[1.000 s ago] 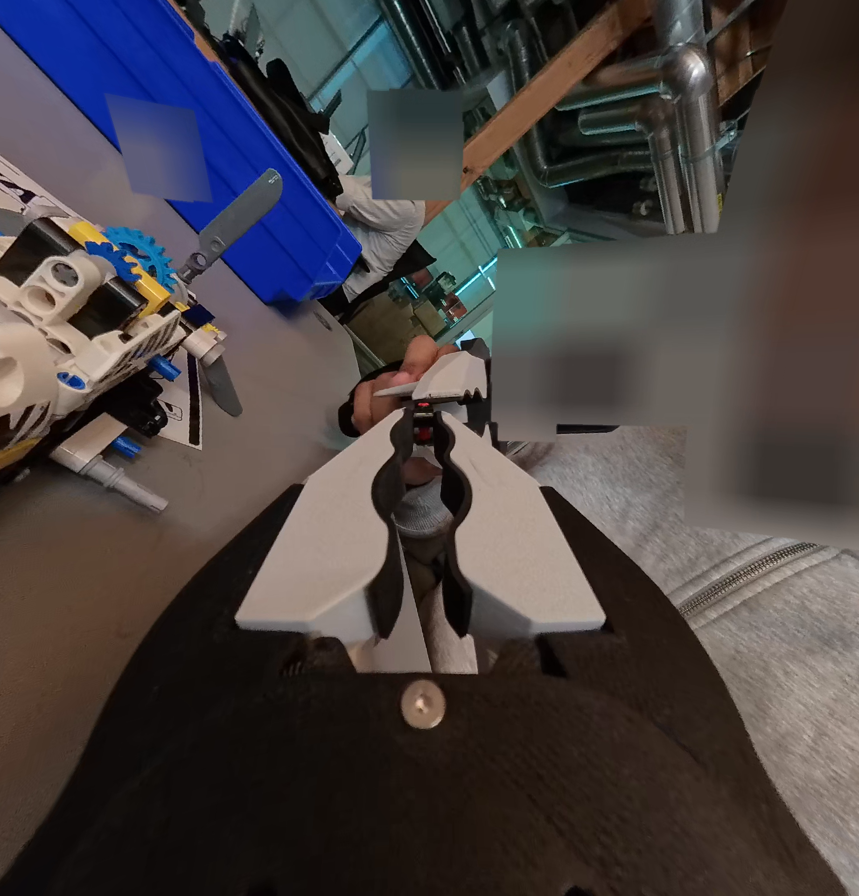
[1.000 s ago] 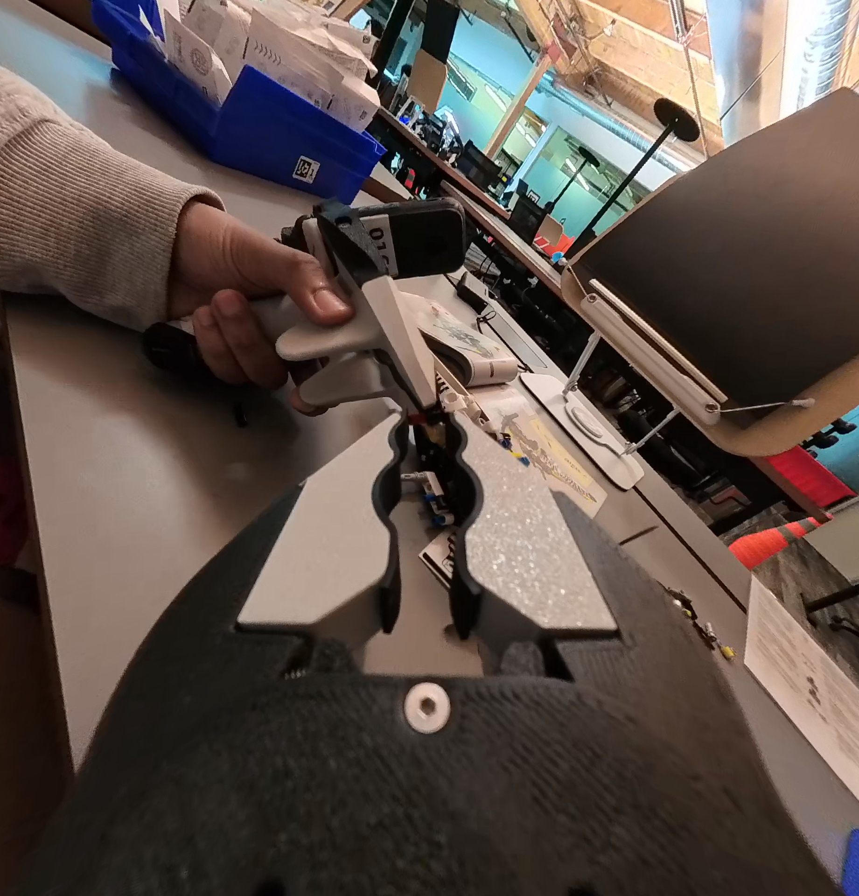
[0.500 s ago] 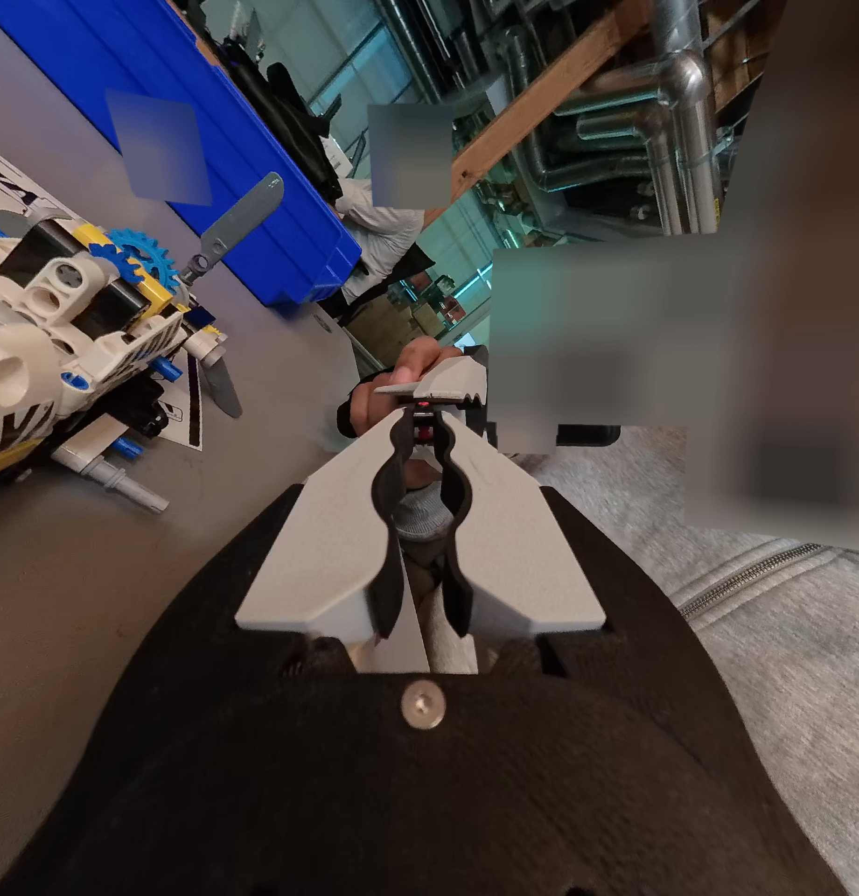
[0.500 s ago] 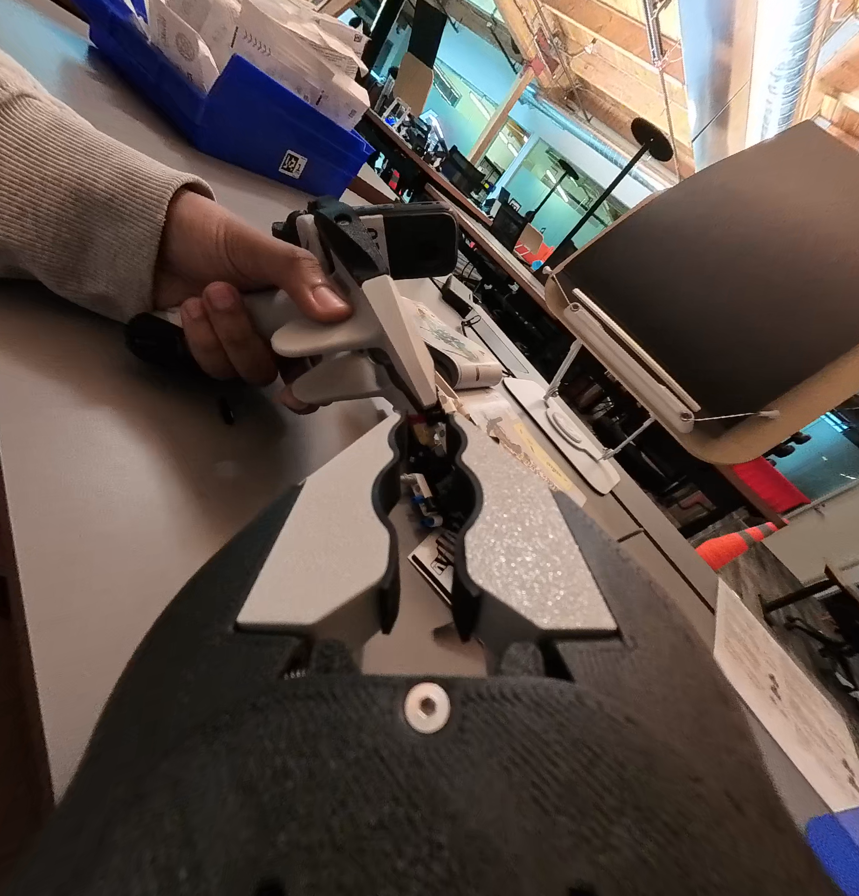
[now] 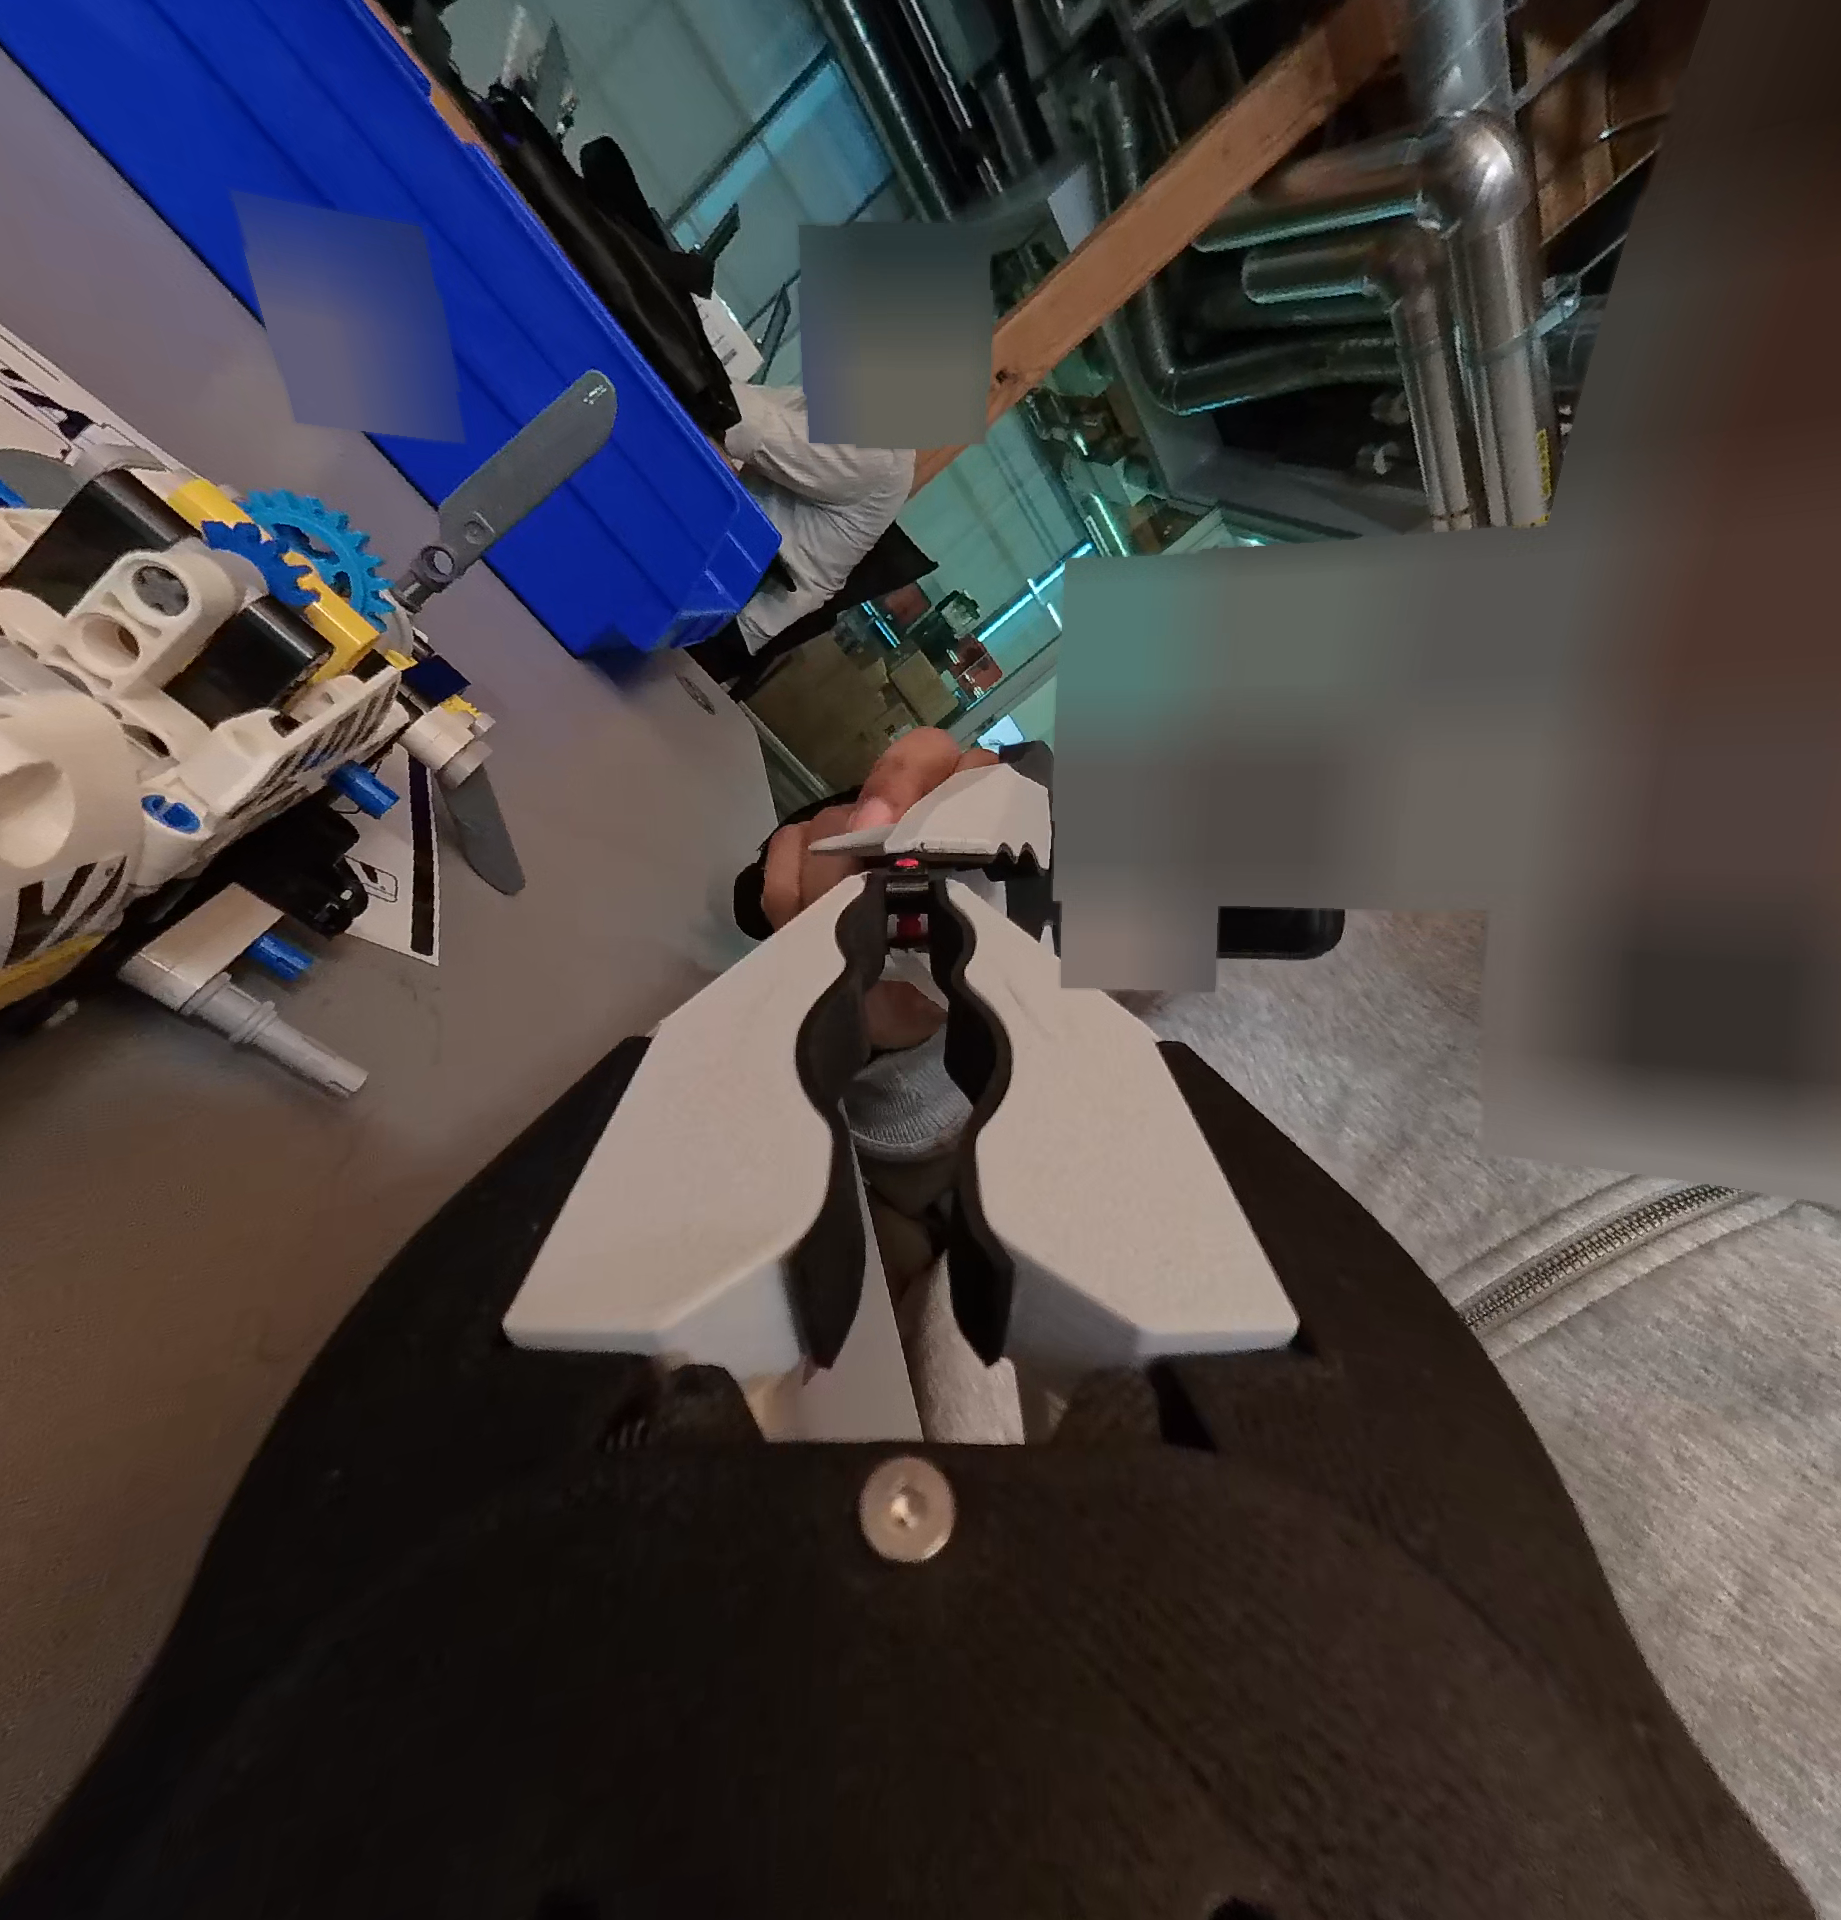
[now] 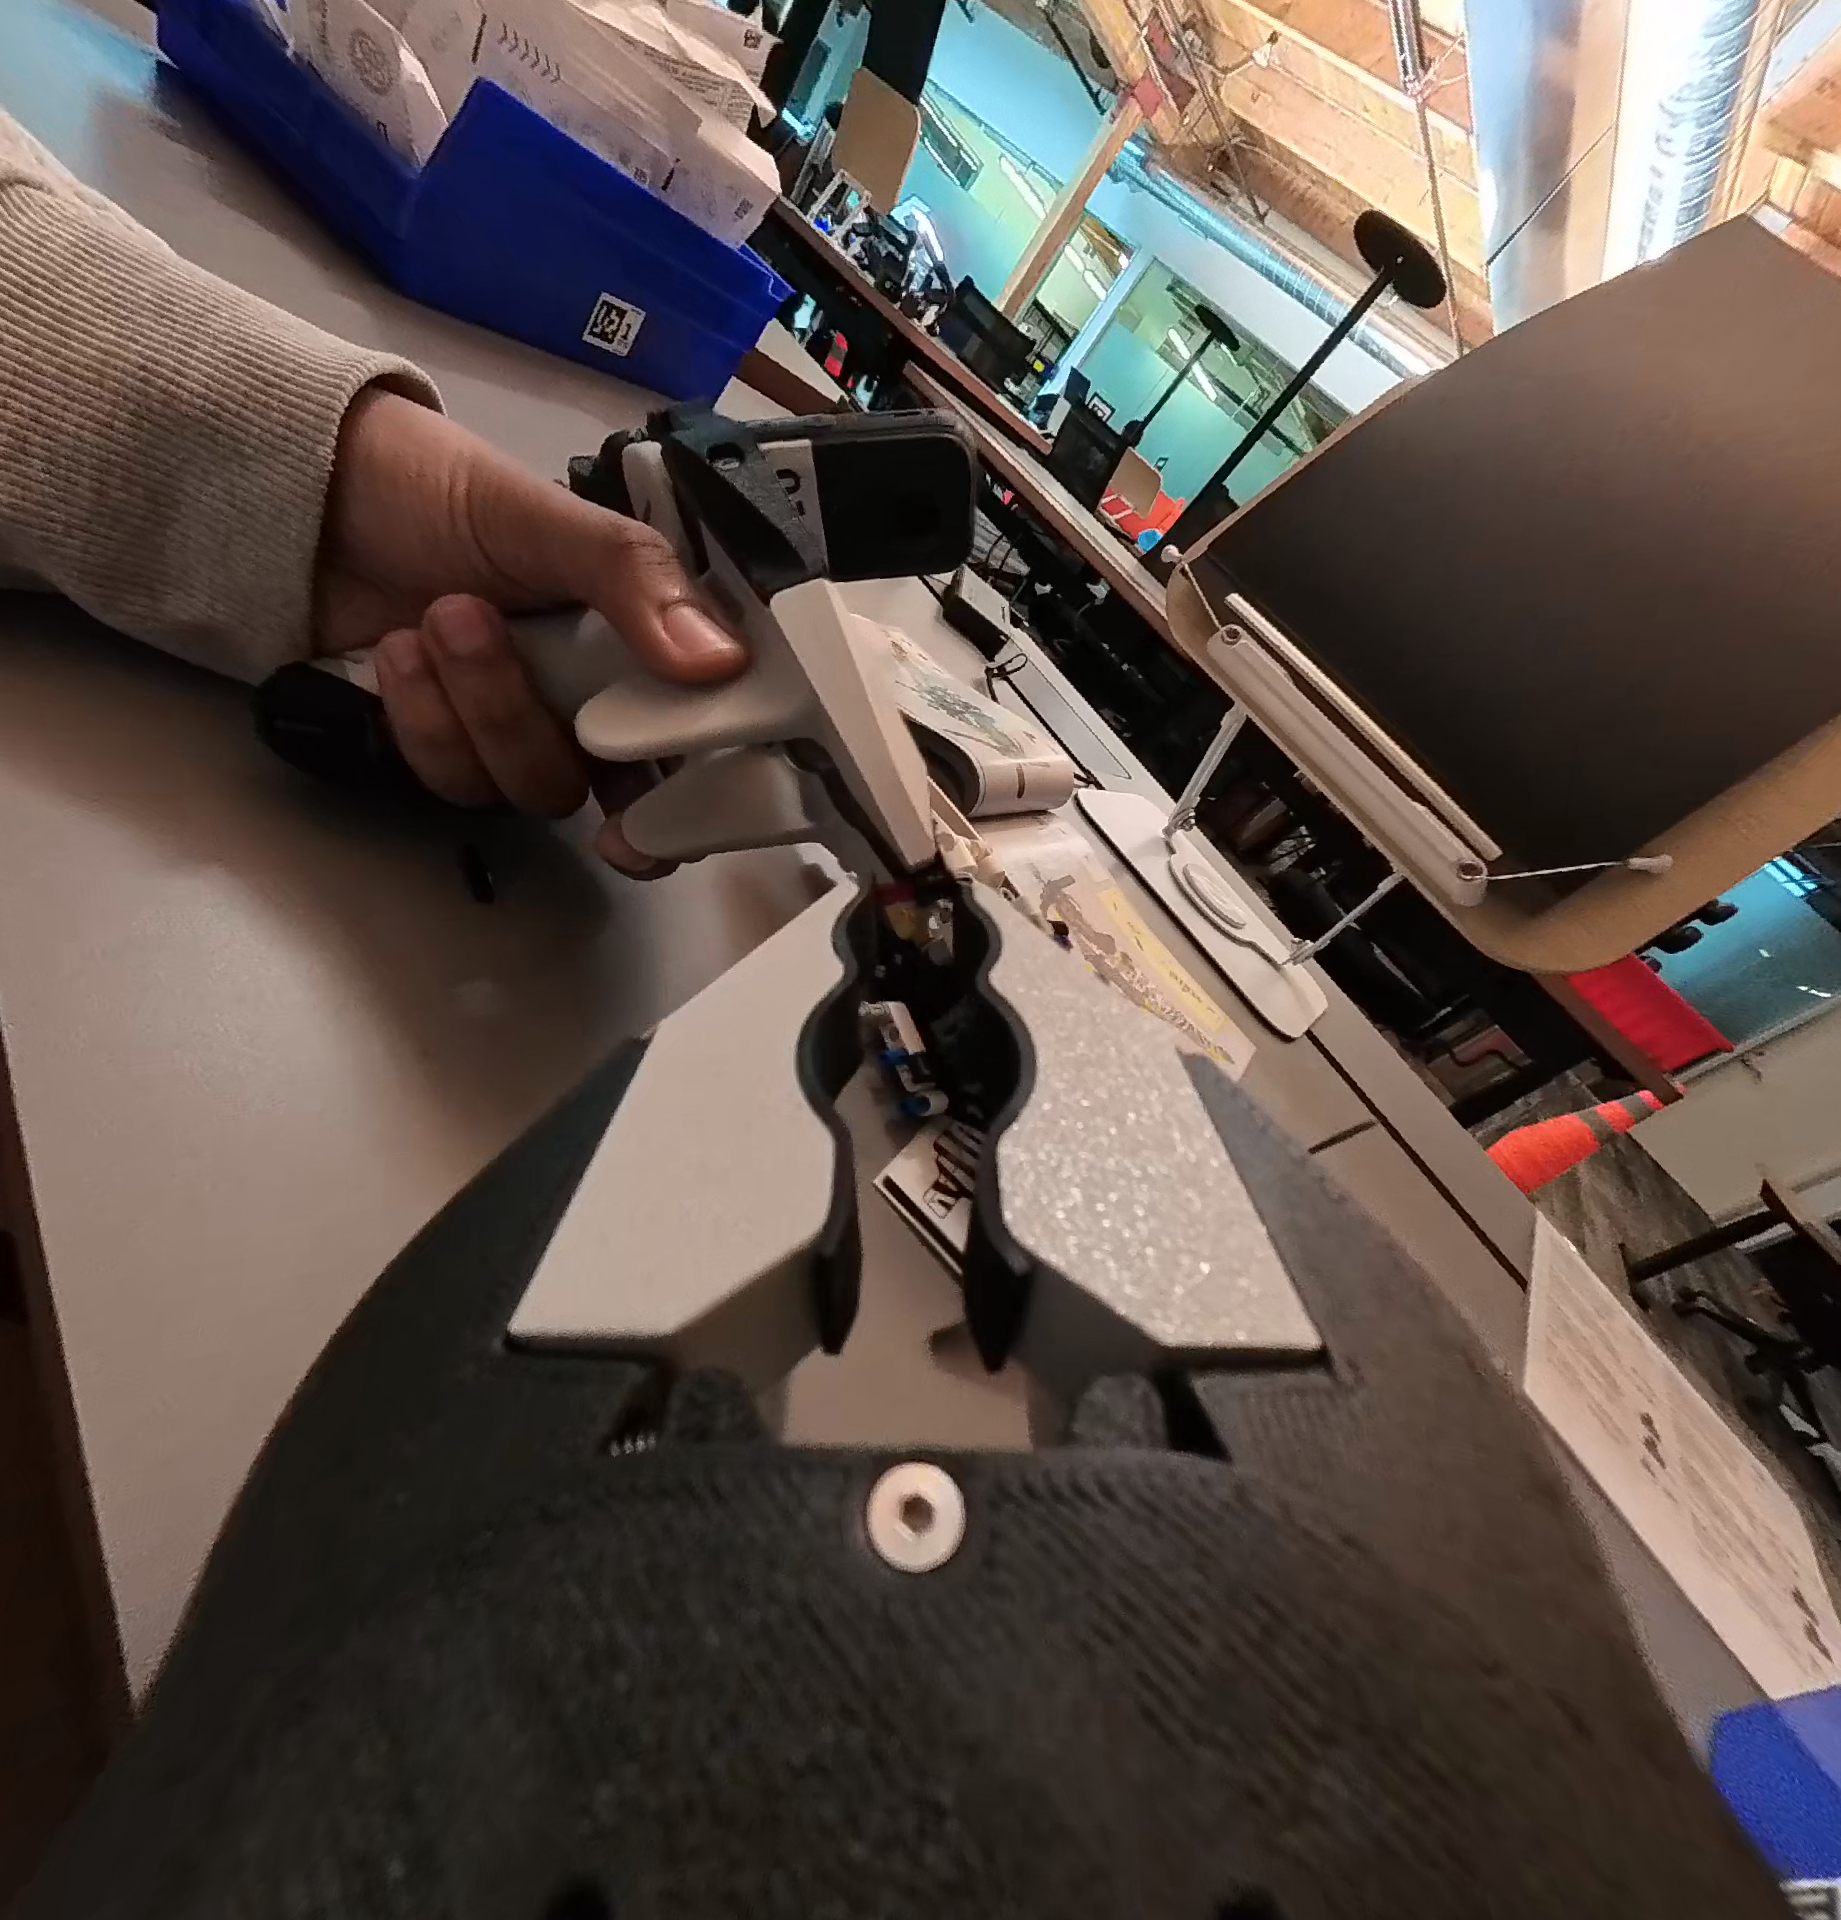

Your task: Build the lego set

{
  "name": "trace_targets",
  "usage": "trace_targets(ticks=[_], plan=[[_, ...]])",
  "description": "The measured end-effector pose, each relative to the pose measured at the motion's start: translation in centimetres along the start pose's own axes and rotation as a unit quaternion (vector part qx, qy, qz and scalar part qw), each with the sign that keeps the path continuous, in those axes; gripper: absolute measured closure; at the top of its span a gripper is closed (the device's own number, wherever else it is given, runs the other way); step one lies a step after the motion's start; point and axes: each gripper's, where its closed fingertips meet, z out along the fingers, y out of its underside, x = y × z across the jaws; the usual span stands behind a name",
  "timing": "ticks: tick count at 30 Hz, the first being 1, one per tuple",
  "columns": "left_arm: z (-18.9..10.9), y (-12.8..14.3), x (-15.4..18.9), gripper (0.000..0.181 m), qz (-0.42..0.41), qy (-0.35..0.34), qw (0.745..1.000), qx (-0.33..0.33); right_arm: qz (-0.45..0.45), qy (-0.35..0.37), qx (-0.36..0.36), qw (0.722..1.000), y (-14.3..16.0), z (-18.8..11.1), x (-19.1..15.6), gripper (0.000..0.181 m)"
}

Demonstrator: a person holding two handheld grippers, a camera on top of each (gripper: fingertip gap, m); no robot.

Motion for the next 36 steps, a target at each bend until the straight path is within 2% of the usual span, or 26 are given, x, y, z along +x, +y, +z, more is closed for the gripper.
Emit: trace_targets(ticks=[11,21,27,31,36], plan=[[0.0,0.0,-0.3,0.177,-0.001,-0.009,1.000,0.001,0.012,-0.006,-0.017,1.000,0.3,0.0,0.0,0.169],[0.0,0.0,-0.2,0.177,0.006,-0.011,1.000,0.004,0.045,-0.022,-0.005,0.999,0.3,0.1,0.0,0.168],[0.3,-0.5,0.1,0.151,0.098,-0.044,0.994,0.017,0.157,-0.078,0.046,0.983,-0.5,-0.4,0.3,0.168],[0.8,0.0,1.0,0.157,0.178,-0.058,0.982,-0.002,0.223,-0.105,0.071,0.967,-0.7,-0.7,0.8,0.168],[0.7,-0.2,1.2,0.167,0.224,-0.076,0.972,0.003,0.268,-0.129,0.095,0.950,-1.1,-1.2,1.2,0.168]])
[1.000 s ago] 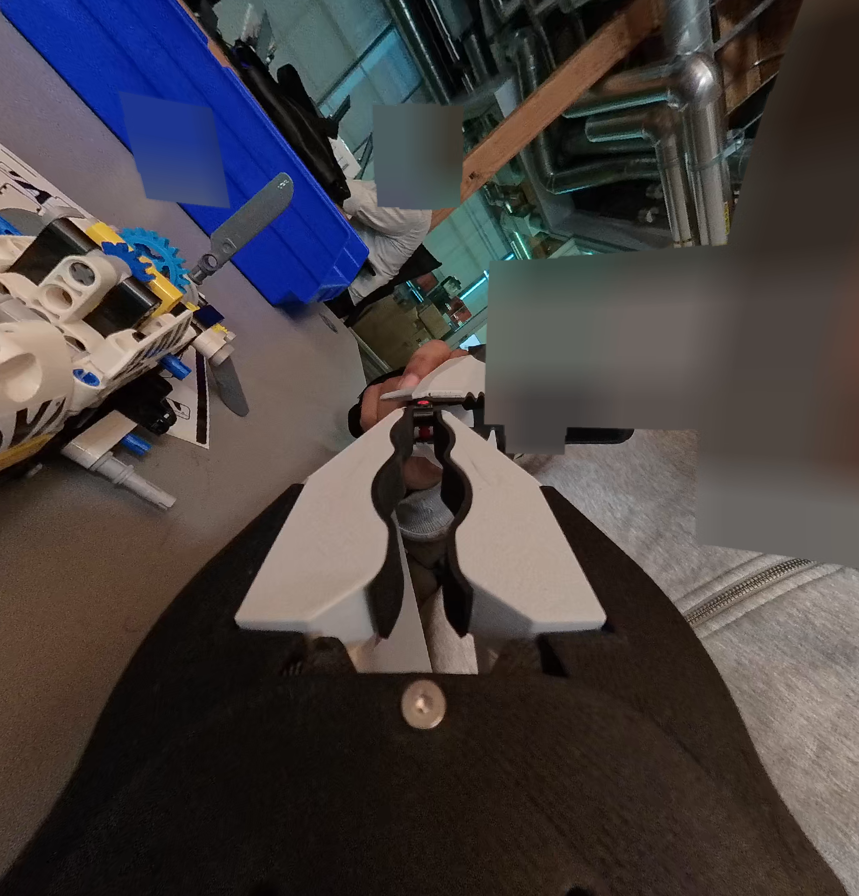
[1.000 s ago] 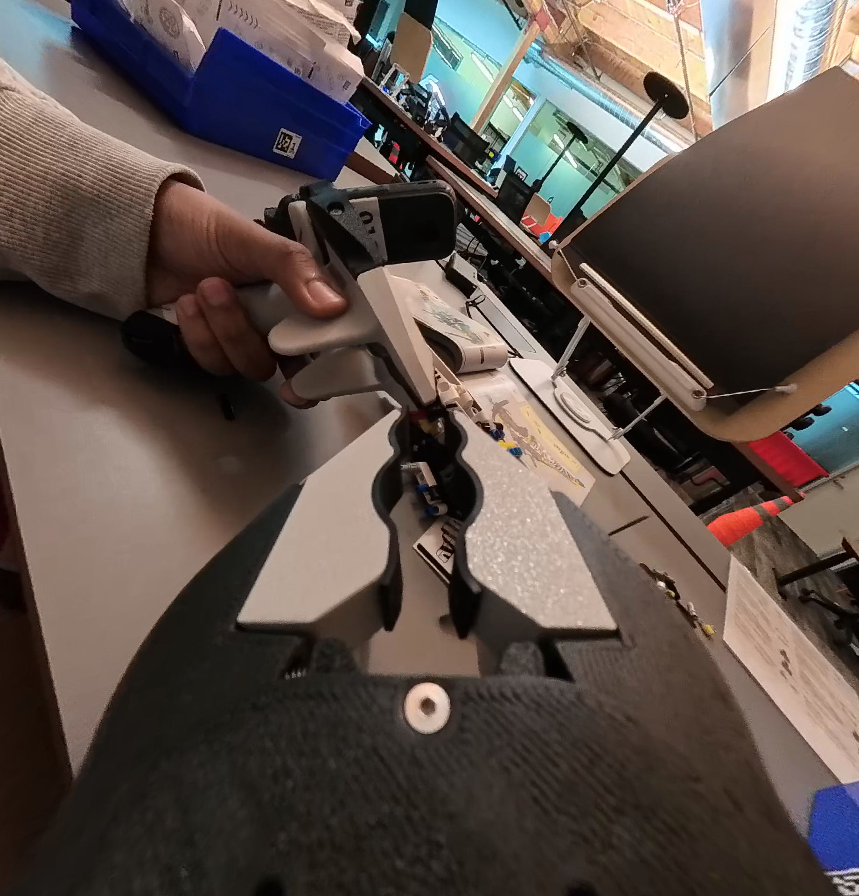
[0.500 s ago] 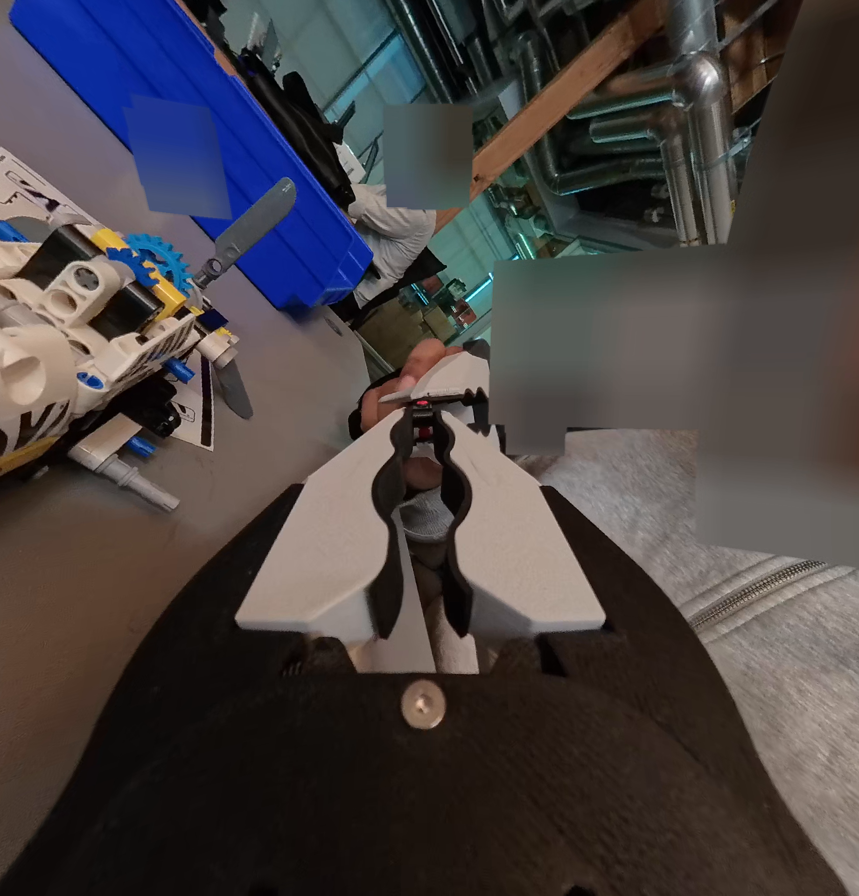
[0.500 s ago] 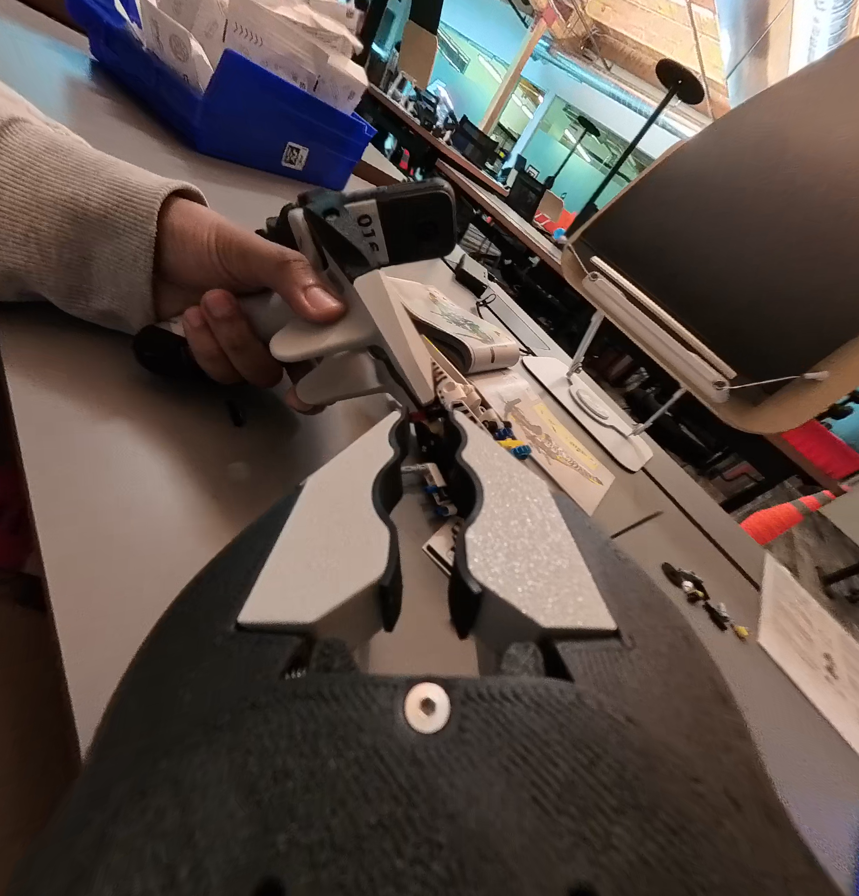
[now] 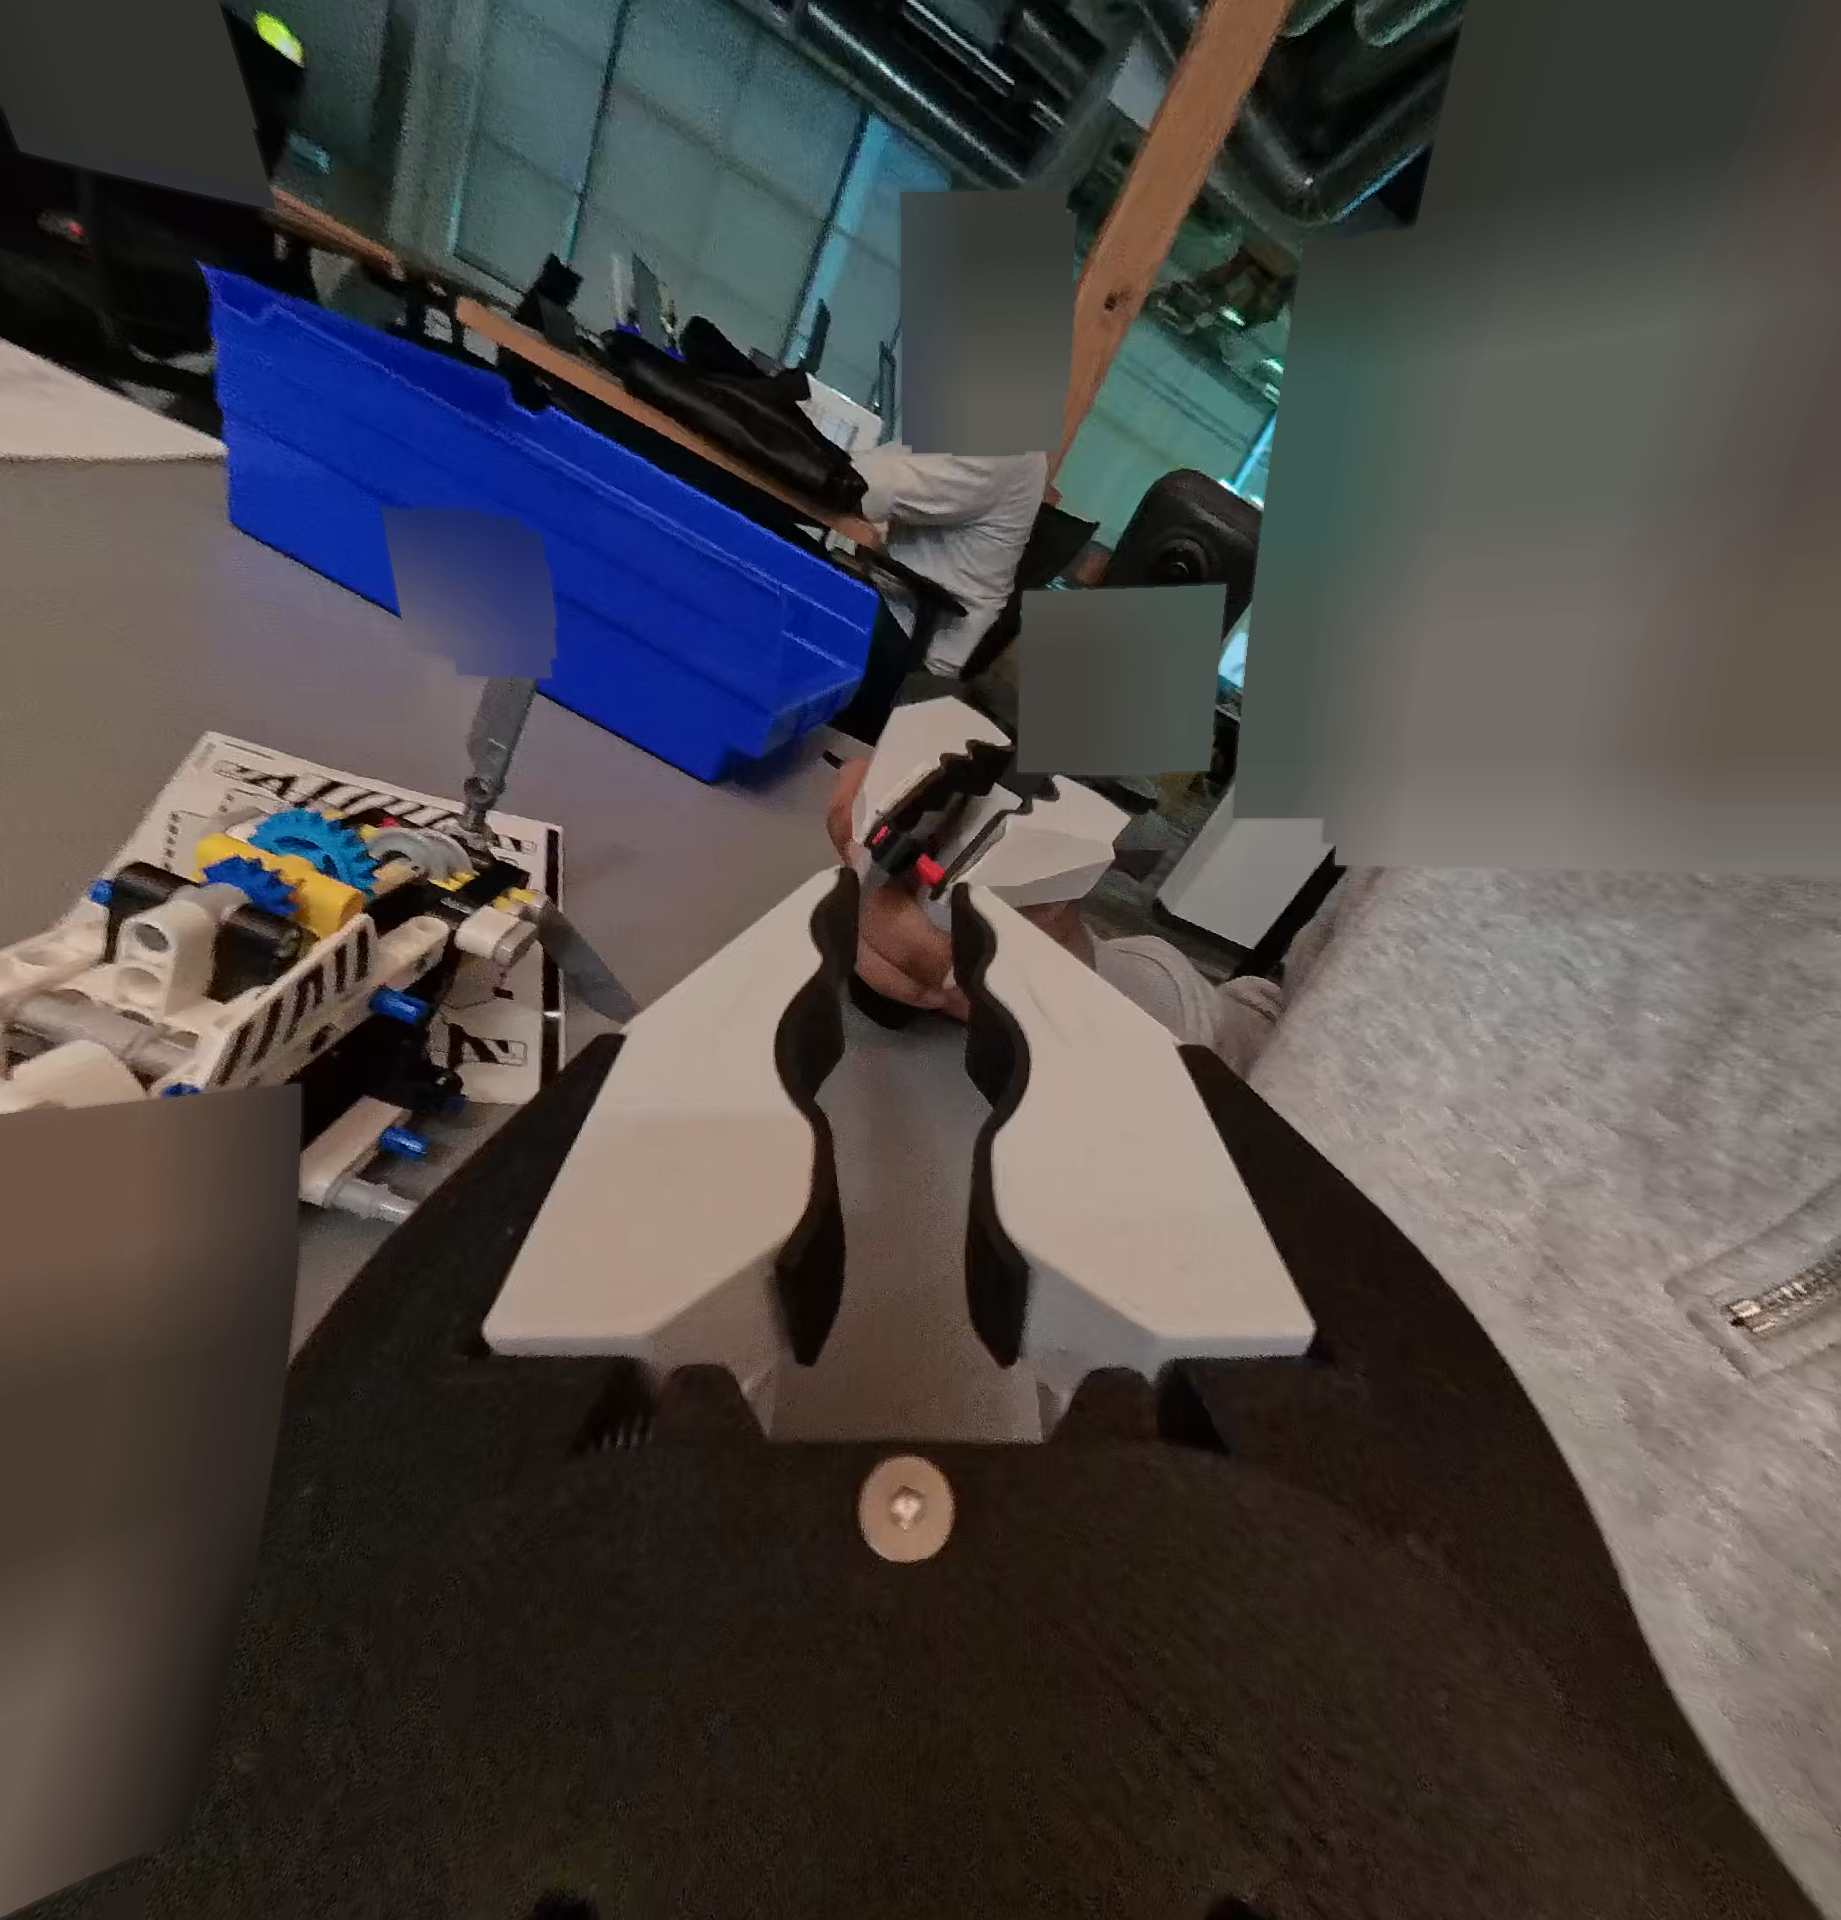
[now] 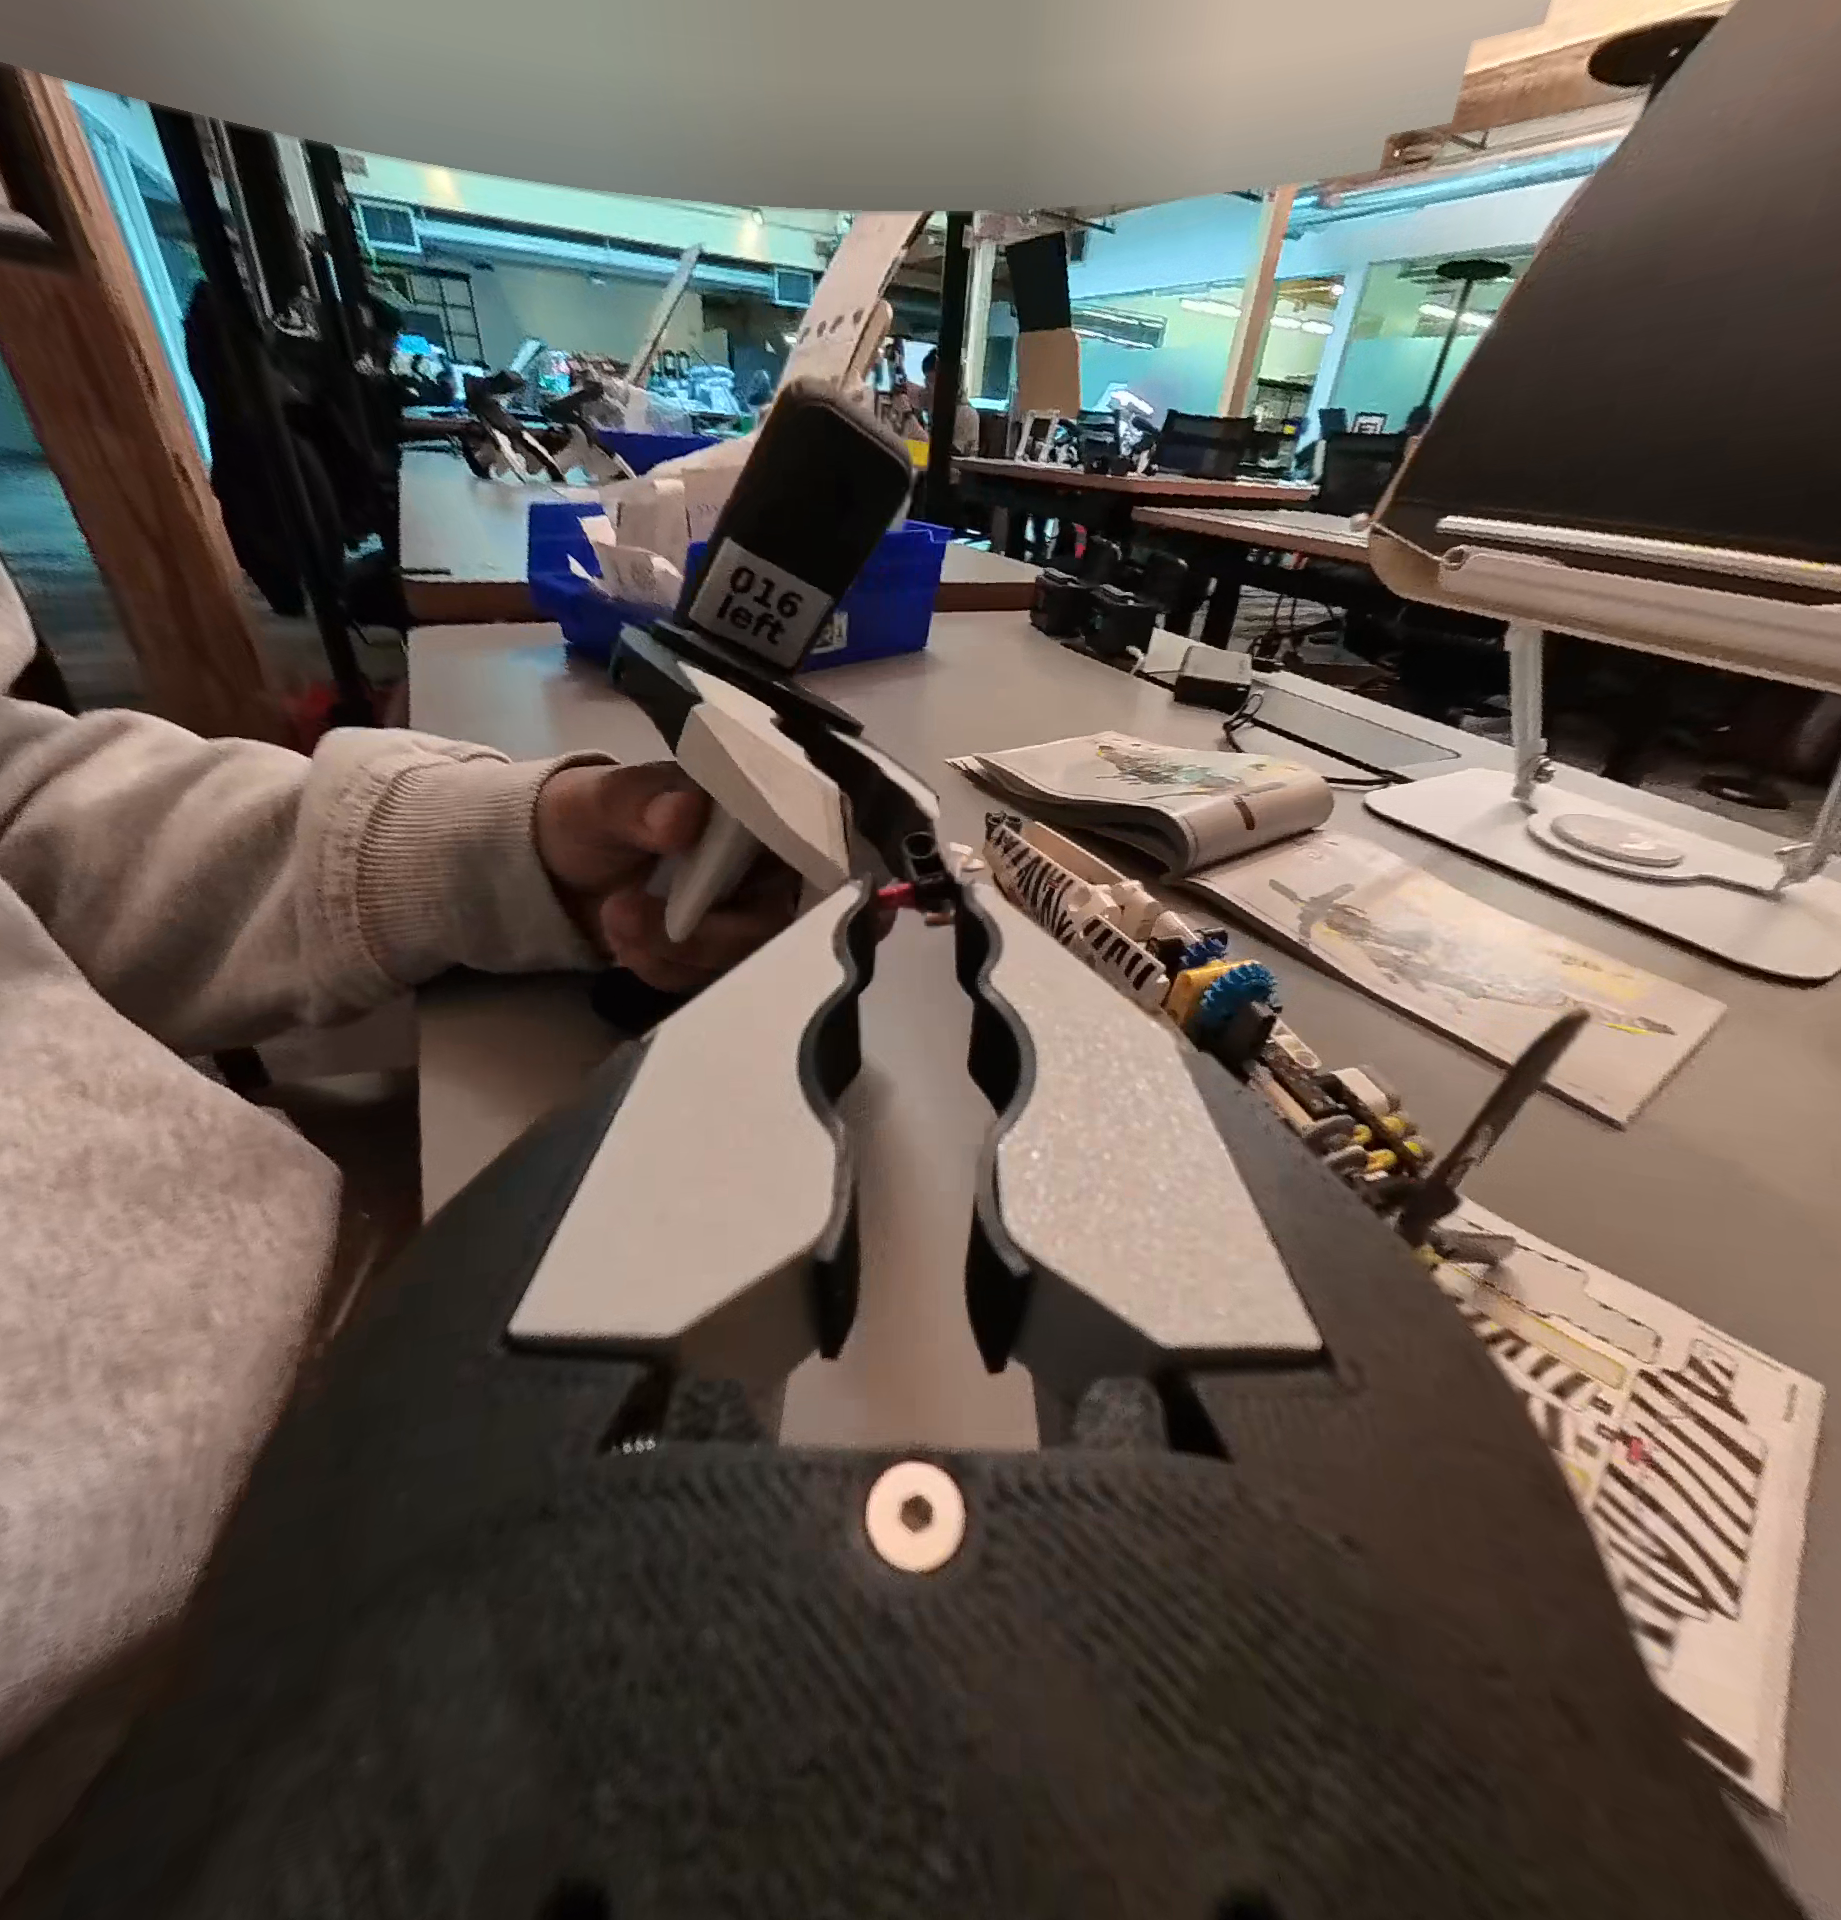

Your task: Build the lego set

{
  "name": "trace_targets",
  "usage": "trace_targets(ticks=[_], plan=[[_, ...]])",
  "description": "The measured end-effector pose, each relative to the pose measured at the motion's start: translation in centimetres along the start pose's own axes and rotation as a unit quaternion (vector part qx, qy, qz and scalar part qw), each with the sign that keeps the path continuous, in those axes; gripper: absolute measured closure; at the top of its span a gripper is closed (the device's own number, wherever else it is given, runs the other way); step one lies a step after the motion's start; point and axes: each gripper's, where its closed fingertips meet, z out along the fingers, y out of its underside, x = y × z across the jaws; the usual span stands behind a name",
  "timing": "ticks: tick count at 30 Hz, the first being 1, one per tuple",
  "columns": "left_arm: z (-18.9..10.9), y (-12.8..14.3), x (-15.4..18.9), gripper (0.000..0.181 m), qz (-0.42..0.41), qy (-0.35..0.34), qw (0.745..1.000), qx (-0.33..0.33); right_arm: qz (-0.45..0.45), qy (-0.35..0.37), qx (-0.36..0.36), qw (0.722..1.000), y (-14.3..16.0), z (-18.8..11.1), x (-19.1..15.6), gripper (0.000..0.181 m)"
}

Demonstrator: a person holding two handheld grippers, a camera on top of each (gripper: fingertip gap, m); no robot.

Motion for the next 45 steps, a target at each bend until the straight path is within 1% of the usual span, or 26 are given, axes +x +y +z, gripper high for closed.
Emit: trace_targets(ticks=[3,7,11,15,18,20,22,24,27,30,35,37,40,43,44,45], plan=[[-0.2,-0.3,-0.2,0.171,0.027,-0.017,0.999,0.008,0.015,-0.018,-0.003,1.000,0.1,0.1,-0.3,0.168],[0.1,-0.1,0.3,0.174,0.052,-0.017,0.998,0.000,0.032,-0.042,-0.017,0.998,0.4,0.4,-0.8,0.168],[0.0,-0.2,0.4,0.176,0.064,-0.014,0.998,-0.001,0.055,-0.060,-0.014,0.997,0.3,0.3,-1.0,0.168],[0.0,-0.1,0.4,0.176,0.056,-0.010,0.998,-0.005,0.044,-0.049,-0.006,0.998,0.2,0.3,-0.9,0.167],[0.1,-0.3,0.7,0.176,0.060,-0.003,0.998,0.000,0.041,-0.038,0.007,0.998,-0.1,0.2,-0.5,0.157],[0.1,-0.4,0.9,0.176,0.067,-0.001,0.998,0.004,0.049,-0.042,0.012,0.998,-0.3,0.1,-0.5,0.155],[0.1,-0.9,1.4,0.176,0.076,0.008,0.997,0.019,0.069,-0.049,0.030,0.996,-0.7,0.1,-0.5,0.153],[0.0,-1.6,2.1,0.176,0.083,0.023,0.995,0.041,0.114,-0.070,0.060,0.989,-1.5,0.2,-0.8,0.152],[-0.3,-2.4,2.6,0.176,0.085,0.034,0.994,0.066,0.183,-0.108,0.101,0.972,-2.5,0.4,-1.4,0.158],[-0.5,-2.7,2.8,0.176,0.084,0.036,0.993,0.077,0.200,-0.116,0.121,0.965,-2.9,0.6,-1.7,0.164],[-0.6,-3.2,3.2,0.177,0.084,0.045,0.991,0.095,0.235,-0.134,0.149,0.951,-3.4,0.8,-1.8,0.160],[-0.5,-3.3,3.3,0.177,0.080,0.043,0.991,0.100,0.232,-0.140,0.154,0.950,-3.5,0.7,-2.0,0.163],[-0.4,-3.4,3.6,0.176,0.051,0.063,0.991,0.105,0.196,-0.132,0.160,0.958,-3.8,0.6,-2.3,0.166],[-0.4,-3.5,3.8,0.176,0.047,0.064,0.991,0.110,0.183,-0.132,0.155,0.962,-3.8,0.5,-2.4,0.167],[-0.7,-3.8,4.6,0.181,0.045,0.092,0.987,0.122,0.193,-0.103,0.140,0.966,-3.2,0.8,-1.6,0.171],[-0.3,-3.4,6.4,0.181,0.034,0.144,0.983,0.112,0.210,-0.031,0.114,0.970,-2.2,1.2,0.5,0.181]])
